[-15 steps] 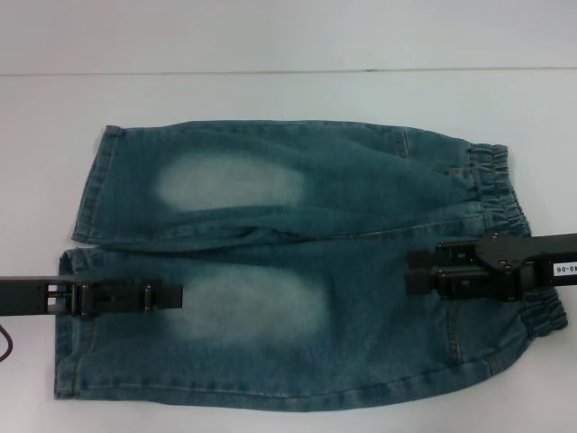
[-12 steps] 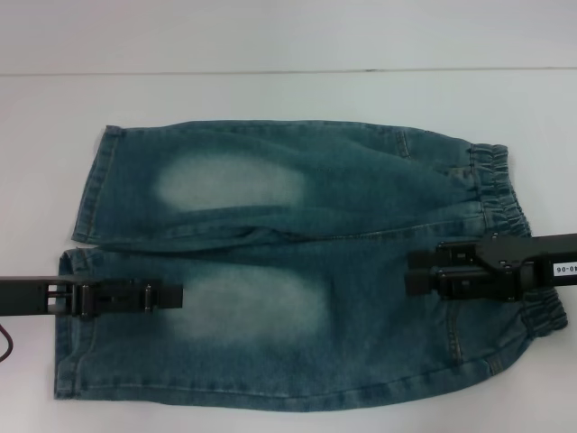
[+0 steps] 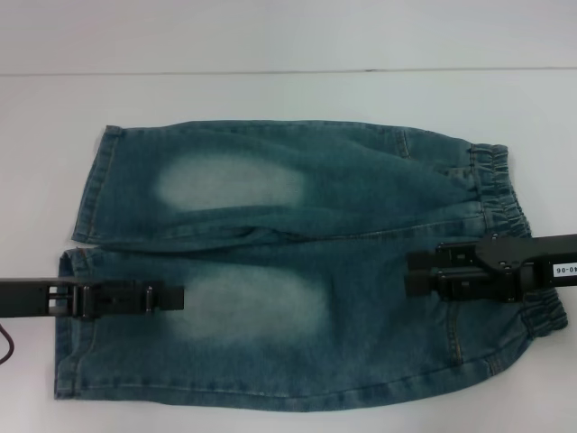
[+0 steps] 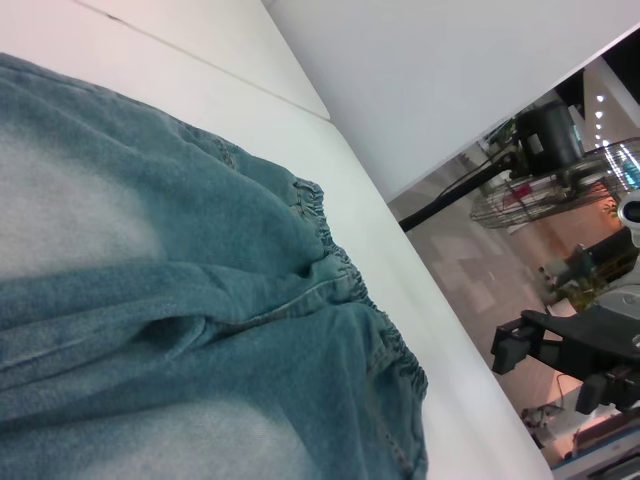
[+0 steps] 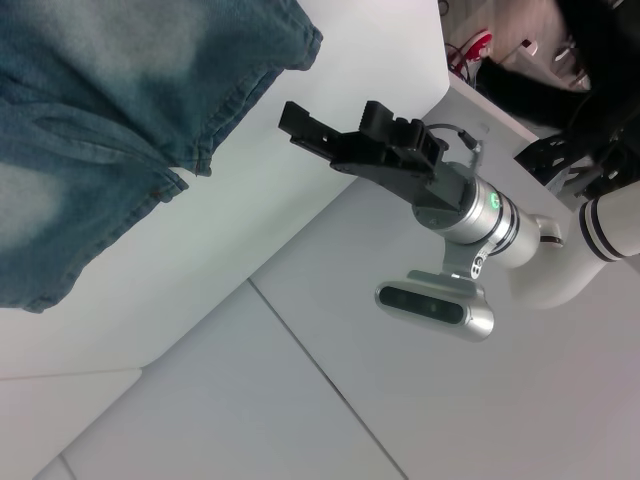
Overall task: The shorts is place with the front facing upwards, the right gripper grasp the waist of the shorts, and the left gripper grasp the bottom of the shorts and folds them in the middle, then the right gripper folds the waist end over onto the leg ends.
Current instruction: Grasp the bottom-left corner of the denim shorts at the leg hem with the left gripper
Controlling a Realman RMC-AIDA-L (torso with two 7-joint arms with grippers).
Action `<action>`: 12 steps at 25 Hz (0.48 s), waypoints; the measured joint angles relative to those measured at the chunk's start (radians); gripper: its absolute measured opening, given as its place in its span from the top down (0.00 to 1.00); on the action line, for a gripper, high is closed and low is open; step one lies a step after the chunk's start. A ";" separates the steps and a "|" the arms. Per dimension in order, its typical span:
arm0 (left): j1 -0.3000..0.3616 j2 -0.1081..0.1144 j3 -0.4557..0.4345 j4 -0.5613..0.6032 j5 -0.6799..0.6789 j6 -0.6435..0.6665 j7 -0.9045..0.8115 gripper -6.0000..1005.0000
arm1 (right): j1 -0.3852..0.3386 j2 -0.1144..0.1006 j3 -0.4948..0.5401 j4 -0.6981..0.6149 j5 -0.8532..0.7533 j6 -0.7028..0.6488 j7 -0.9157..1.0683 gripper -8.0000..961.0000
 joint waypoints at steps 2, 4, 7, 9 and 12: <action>0.000 0.001 0.000 0.000 0.001 0.013 -0.006 0.13 | -0.001 0.000 0.001 0.000 0.000 0.000 0.000 0.34; -0.001 0.008 -0.003 0.006 0.005 0.037 -0.021 0.13 | -0.001 0.000 0.002 0.000 0.000 -0.001 0.000 0.34; 0.005 0.022 -0.015 0.027 0.008 0.065 -0.053 0.13 | -0.002 0.000 0.003 0.001 0.000 -0.001 0.001 0.34; 0.017 0.031 -0.032 0.058 0.023 0.076 -0.101 0.13 | -0.002 0.000 0.003 0.001 0.000 0.000 0.002 0.34; 0.025 0.039 -0.072 0.091 0.081 0.078 -0.158 0.13 | -0.002 0.000 0.004 0.002 0.000 0.002 0.002 0.34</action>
